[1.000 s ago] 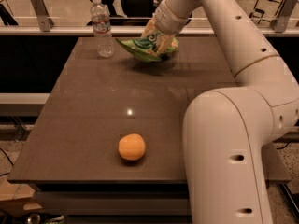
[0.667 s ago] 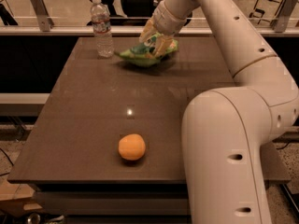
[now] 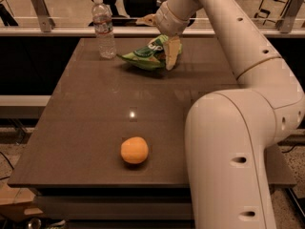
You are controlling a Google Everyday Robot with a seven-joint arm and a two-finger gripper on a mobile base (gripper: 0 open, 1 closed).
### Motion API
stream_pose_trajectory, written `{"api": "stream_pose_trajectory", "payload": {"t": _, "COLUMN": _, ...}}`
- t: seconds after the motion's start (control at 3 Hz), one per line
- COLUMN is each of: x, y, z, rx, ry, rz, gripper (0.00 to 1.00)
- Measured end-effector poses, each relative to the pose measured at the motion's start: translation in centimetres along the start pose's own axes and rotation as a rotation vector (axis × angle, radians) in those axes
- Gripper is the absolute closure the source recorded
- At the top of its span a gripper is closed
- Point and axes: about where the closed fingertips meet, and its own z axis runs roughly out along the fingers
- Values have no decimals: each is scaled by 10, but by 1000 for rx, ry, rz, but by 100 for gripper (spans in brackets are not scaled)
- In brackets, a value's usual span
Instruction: Move green rice chip bag near water bottle
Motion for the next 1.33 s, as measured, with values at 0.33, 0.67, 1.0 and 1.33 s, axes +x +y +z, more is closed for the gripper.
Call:
{"api": "stream_pose_trajectory", "payload": {"t": 0.33, "x": 1, "y": -1, "z": -8, "rx": 16, "ry": 25, "rz": 6, "gripper": 0}}
{"api": "stream_pose_trajectory", "payload": {"t": 0.67, "x": -2, "y": 3, "z": -22, "rx": 44, "ry": 61, "rz": 10, "gripper": 0}}
{"api": "stream_pose_trajectory", "payload": {"t": 1.0, "x": -9, "y": 15, "z": -38, "rx": 97, "ry": 74, "rz": 0, "gripper": 0}}
{"api": "stream_pose_trajectory", "payload": {"t": 1.33, "x": -15, "y": 32, "z": -49, "rx": 167, "ry": 65, "rz": -33, "gripper": 0}}
